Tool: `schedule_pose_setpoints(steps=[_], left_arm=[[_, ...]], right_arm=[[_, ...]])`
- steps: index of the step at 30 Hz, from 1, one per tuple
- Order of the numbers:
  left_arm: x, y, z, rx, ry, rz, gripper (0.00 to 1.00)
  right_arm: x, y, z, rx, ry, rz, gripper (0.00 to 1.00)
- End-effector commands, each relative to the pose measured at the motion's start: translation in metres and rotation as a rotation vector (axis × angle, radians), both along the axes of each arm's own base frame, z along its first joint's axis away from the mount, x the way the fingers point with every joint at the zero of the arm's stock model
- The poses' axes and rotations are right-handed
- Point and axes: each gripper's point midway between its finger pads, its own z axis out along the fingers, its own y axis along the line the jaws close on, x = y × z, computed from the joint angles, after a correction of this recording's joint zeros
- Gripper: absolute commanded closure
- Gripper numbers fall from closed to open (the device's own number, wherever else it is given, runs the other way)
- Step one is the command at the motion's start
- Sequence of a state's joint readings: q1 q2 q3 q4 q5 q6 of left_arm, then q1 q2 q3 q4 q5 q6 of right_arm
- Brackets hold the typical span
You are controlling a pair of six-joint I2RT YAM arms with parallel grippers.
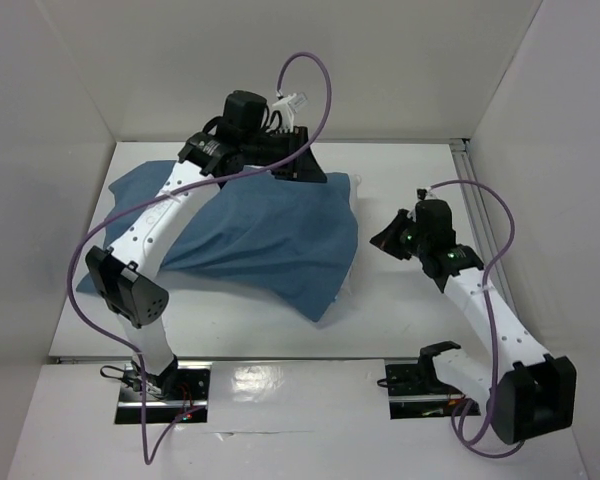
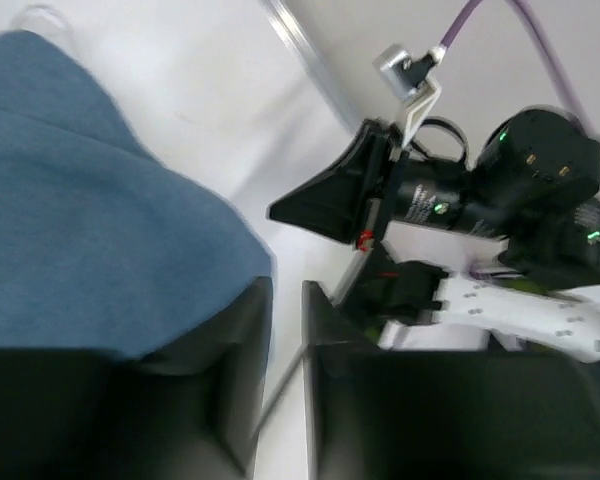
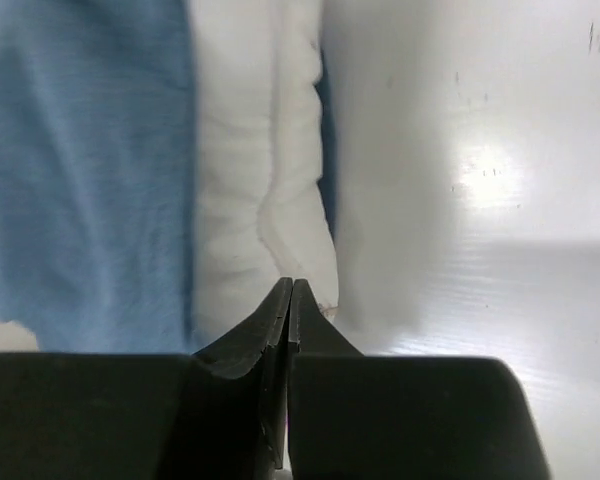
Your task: Put the pillow into the pillowcase
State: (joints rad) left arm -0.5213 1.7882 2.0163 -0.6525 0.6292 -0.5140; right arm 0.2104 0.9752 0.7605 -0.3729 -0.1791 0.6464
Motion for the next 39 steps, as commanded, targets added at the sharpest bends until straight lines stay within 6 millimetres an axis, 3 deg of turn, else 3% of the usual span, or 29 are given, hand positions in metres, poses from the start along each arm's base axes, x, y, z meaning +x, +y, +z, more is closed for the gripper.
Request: schedule_pose_setpoints(steps=[1,4,5,7,8,9,12,13,15,16,17,18,20,22,24,25,26,28,29,30,32,33,34,35,37,38,39], left_arm=[[0.018,0.003,0.008,0.046,-0.109,0.102,0.53],[0.045,-0.005,-0.011,0.129,-0.134,0.171,0.28],[0.066,-0.014,-0.021,0.167,-0.155,0.230,0.23],[0.088,-0.016,-0.034,0.238,-0.196,0.307,0.22],[0.097,-0.022,-0.028,0.239,-0.240,0.330,0.22],[0.103,-0.034,-0.050,0.284,-0.238,0.334,0.20],[0.133,-0.038,-0.062,0.338,-0.326,0.430,0.19],[0.143,-0.041,-0.079,0.361,-0.322,0.450,0.19],[0.160,-0.044,-0.080,0.359,-0.370,0.485,0.20],[0.165,-0.046,-0.085,0.361,-0.374,0.494,0.20],[0.172,-0.051,-0.102,0.374,-0.364,0.490,0.21],[0.177,-0.052,-0.101,0.377,-0.380,0.495,0.22],[0.183,-0.054,-0.112,0.395,-0.384,0.499,0.24],[0.186,-0.054,-0.125,0.416,-0.373,0.502,0.31],[0.184,-0.055,-0.131,0.421,-0.363,0.490,0.39],[0.180,-0.055,-0.133,0.419,-0.348,0.484,0.55],[0.180,-0.055,-0.133,0.414,-0.341,0.489,0.63],[0.171,-0.060,-0.126,0.380,-0.323,0.451,0.77],[0.170,-0.056,-0.109,0.342,-0.322,0.455,0.85],[0.165,-0.059,-0.105,0.324,-0.313,0.438,0.90],[0.153,-0.064,-0.081,0.240,-0.295,0.379,1.00],[0.147,-0.068,-0.073,0.212,-0.289,0.354,1.00],[0.137,-0.074,-0.065,0.174,-0.278,0.305,1.00],[0.136,-0.071,-0.061,0.165,-0.274,0.294,1.00],[0.124,-0.071,-0.039,0.120,-0.284,0.266,1.00],[0.116,-0.075,-0.032,0.089,-0.273,0.229,1.00],[0.111,-0.077,-0.024,0.068,-0.281,0.210,1.00]], right_arm=[[0.013,0.005,0.001,0.054,0.014,-0.003,1.00],[0.030,0.010,0.004,0.074,-0.019,0.000,0.83],[0.043,0.009,0.010,0.078,-0.038,-0.008,0.65],[0.055,0.010,0.014,0.098,-0.050,-0.010,0.42],[0.061,0.008,0.012,0.099,-0.055,-0.020,0.33],[0.074,0.009,0.016,0.118,-0.068,-0.023,0.28],[0.098,0.006,0.007,0.153,-0.063,-0.026,0.22],[0.103,0.006,0.006,0.179,-0.055,-0.022,0.22],[0.123,-0.004,0.001,0.233,-0.053,-0.072,0.26],[0.128,-0.006,-0.001,0.262,-0.058,-0.087,0.29],[0.132,-0.007,-0.002,0.293,-0.069,-0.092,0.34],[0.139,-0.007,0.001,0.341,-0.076,-0.106,0.39],[0.154,-0.001,-0.008,0.365,-0.072,-0.077,0.39],[0.173,0.004,-0.018,0.377,-0.054,-0.051,0.35],[0.177,0.016,-0.022,0.406,-0.043,-0.008,0.35],[0.178,0.023,-0.025,0.419,-0.039,0.010,0.33],[0.186,0.024,-0.029,0.420,-0.042,0.011,0.33],[0.183,0.041,-0.037,0.435,-0.026,0.069,0.35],[0.188,0.042,-0.043,0.438,-0.018,0.076,0.40],[0.190,0.049,-0.041,0.450,-0.020,0.084,0.47],[0.190,0.059,-0.031,0.488,-0.051,0.127,0.67],[0.192,0.060,-0.027,0.489,-0.074,0.133,0.88],[0.191,0.061,-0.024,0.504,-0.074,0.140,0.96],[0.186,0.067,-0.018,0.505,-0.082,0.154,1.00],[0.176,0.075,-0.008,0.513,-0.091,0.194,1.00],[0.169,0.081,0.012,0.516,-0.135,0.219,1.00],[0.162,0.080,0.014,0.516,-0.135,0.220,1.00]])
